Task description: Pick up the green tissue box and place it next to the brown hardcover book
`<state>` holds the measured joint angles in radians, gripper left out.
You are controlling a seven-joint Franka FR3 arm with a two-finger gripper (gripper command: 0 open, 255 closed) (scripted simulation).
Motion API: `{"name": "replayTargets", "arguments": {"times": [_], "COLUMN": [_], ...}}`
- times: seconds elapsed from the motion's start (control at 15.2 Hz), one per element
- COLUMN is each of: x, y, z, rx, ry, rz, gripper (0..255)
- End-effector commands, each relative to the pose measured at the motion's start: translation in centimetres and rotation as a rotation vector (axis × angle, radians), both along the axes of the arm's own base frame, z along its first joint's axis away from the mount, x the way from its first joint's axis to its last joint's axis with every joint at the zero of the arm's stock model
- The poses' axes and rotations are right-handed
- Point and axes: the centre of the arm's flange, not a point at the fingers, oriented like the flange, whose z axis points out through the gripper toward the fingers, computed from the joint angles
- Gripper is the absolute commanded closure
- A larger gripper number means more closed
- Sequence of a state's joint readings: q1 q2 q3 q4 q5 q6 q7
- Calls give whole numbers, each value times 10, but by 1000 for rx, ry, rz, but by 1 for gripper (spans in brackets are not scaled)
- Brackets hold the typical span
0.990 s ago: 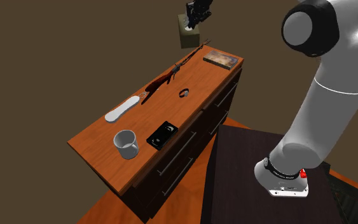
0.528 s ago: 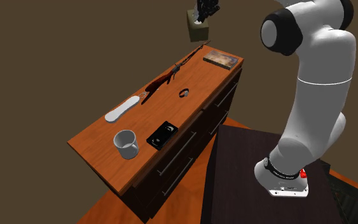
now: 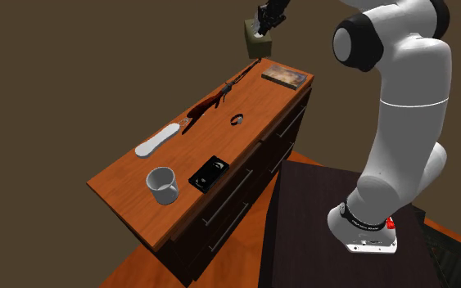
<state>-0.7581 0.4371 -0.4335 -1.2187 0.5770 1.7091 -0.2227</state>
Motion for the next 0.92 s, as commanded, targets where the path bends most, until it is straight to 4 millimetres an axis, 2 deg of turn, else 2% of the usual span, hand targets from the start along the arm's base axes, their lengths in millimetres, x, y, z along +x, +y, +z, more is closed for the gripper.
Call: {"name": "replayTargets", "arguments": {"times": [0.0, 0.86], "x": [0, 0], "y": [0, 0], "z": [-10, -79], "rx": [0, 0], "ry": [0, 0], "rz": [0, 0], "gripper": [255, 255]}}
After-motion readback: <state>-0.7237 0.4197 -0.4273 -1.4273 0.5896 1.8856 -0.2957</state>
